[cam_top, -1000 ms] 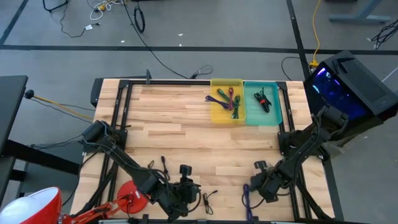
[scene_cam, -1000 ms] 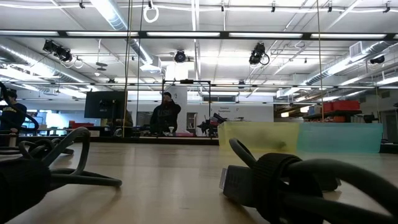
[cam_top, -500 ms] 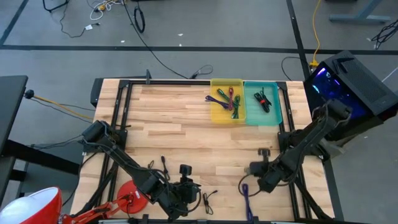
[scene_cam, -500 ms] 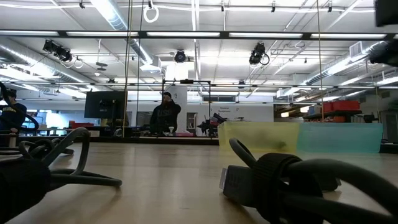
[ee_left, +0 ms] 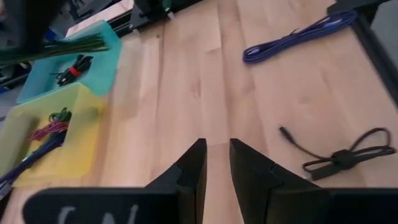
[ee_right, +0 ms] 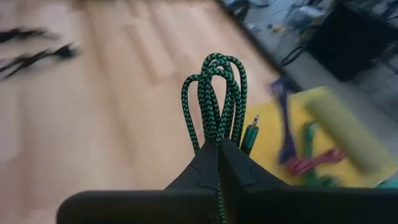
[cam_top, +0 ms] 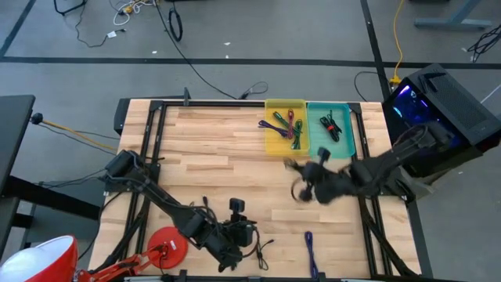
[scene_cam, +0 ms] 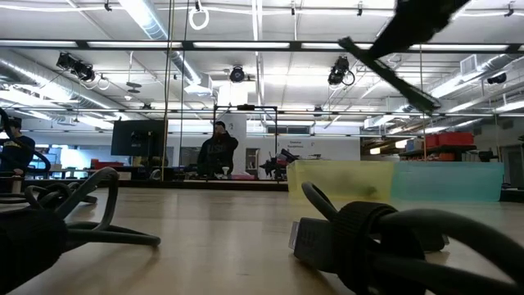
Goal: Pick & Place USB Port
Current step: Put the green black charger cable into the yellow bin, then put the violet black charger cable into the yellow bin
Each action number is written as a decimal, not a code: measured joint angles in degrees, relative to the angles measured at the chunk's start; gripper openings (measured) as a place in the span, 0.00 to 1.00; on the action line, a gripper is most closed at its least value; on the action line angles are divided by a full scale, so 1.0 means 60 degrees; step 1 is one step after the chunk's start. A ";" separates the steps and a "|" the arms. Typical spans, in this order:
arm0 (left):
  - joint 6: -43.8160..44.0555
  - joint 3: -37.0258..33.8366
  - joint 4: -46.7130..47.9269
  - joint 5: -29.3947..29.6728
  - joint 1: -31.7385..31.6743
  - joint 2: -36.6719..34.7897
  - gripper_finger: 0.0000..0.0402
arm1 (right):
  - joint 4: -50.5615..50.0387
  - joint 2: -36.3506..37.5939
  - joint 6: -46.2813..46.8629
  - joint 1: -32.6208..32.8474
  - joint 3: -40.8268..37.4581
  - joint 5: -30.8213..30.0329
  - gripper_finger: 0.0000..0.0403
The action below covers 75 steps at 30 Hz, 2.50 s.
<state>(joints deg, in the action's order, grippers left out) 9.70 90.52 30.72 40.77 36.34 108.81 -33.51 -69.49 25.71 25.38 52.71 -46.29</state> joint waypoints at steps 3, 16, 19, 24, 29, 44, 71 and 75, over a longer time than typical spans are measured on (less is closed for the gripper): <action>-0.0210 0.0000 0.0116 0.0004 -0.0121 0.0000 0.18 | 0.0873 -0.0008 -0.1190 -0.1204 0.0000 0.0590 0.00; -0.0259 0.0000 0.1373 -0.0011 -0.0562 0.0000 0.18 | 0.4002 -0.0272 -0.3957 -0.6763 0.0007 0.4590 0.00; -0.0259 -0.0004 0.1619 0.0027 -0.0652 0.0000 0.18 | 0.4131 -0.0816 -0.3933 -0.7662 0.0007 0.5308 0.00; -0.0252 -0.0002 0.1909 0.0058 -0.0929 0.0000 0.18 | 0.4738 -0.2087 -0.3854 -0.8562 0.0007 0.6216 0.00; -0.0204 -0.0003 0.2168 0.0058 -0.1259 0.0000 0.18 | 0.5283 -0.3250 -0.3678 -0.9265 0.0007 0.6701 0.00; -0.0154 -0.0007 0.2367 -0.0019 -0.1784 0.0000 0.18 | 0.5133 -0.3578 -0.4055 -1.0227 0.0007 0.7658 0.21; 0.1531 -0.0004 0.2999 -0.0842 -0.1794 0.0000 0.18 | -0.0074 -0.0527 0.0962 -0.2746 0.0025 0.9638 0.32; 0.1579 -0.0005 0.3006 -0.0845 -0.1617 0.0000 0.18 | 0.0282 -0.0659 0.2480 -0.0807 0.0025 0.8865 0.30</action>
<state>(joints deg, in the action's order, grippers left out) 19.17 90.49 48.75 35.70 26.63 108.81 -31.82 -73.44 40.59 20.53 52.86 6.90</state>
